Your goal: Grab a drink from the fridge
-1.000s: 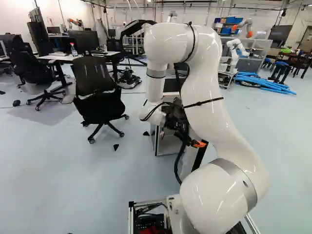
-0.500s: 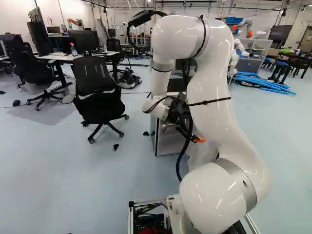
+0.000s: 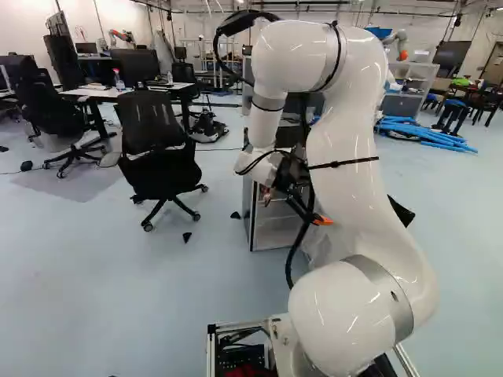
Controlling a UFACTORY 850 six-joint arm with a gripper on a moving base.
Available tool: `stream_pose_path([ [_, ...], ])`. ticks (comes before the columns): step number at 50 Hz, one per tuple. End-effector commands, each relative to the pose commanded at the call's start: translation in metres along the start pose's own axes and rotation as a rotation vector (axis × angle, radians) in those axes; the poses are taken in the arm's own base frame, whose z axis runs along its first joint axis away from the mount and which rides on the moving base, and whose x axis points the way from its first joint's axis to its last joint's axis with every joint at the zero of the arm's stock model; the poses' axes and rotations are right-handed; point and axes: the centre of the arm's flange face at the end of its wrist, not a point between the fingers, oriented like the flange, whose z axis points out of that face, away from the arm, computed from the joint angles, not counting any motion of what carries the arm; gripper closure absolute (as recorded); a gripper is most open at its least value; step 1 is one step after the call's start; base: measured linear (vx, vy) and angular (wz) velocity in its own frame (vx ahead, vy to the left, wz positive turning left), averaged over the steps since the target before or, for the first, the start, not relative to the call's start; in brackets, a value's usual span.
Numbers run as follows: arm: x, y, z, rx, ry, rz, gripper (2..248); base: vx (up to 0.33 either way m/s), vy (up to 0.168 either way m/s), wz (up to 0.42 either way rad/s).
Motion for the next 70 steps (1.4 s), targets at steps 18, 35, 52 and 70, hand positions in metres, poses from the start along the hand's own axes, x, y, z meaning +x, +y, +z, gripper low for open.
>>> stream_pose_path([
  [18, 0.005, -0.033, 0.021, 0.001, 0.001, 0.035, 3, 0.0, 0.0, 0.0],
  [35, 0.009, -0.06, 0.04, 0.061, 0.01, 0.047, 3, 0.0, 0.0, 0.0],
  [52, 0.013, -0.078, 0.059, 0.144, 0.01, 0.039, 3, 0.0, 0.0, 0.0],
  [70, 0.012, -0.088, 0.081, 0.196, -0.058, 0.019, 3, 0.0, 0.0, 0.0],
])
